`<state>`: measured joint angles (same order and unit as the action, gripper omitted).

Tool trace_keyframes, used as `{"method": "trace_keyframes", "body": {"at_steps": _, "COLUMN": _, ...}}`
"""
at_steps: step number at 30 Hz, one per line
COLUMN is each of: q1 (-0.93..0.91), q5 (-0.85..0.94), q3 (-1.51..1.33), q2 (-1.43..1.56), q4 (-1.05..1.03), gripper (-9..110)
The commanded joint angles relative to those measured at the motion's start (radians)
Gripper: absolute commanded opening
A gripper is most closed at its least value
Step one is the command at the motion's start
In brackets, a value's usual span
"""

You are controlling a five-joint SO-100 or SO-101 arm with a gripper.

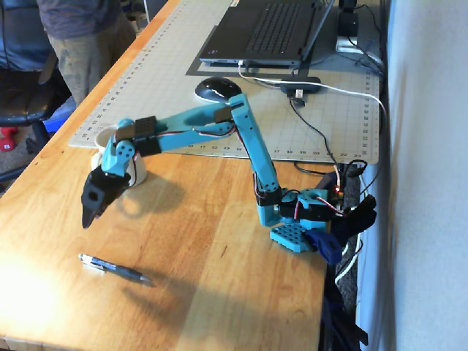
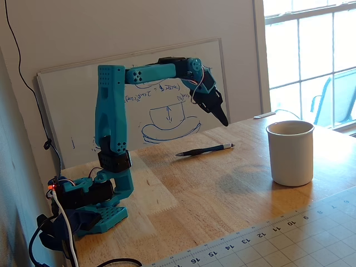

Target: Grasp a pen and put it in a mug.

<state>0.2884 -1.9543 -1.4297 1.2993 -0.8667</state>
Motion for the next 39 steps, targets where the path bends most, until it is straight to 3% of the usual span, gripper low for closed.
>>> {"method": "trace_keyframes", "body": {"at_steps": 1, "q1": 0.038, "q5": -0.041, "q3": 0.114, "q2": -0.008, "q4": 0.017, "gripper": 16}}
{"method": "trace_keyframes", "body": {"at_steps": 18, "q1": 0.120, "q5": -0.037, "q3": 0.259, "q2": -0.218, "q4": 0.018, "gripper": 16}}
{"method": "trace_keyframes", "body": {"at_steps": 39, "q1": 0.051, "q5": -0.026, "q3": 0.094, "q2": -0.118, "q4": 0.009, "gripper": 16}}
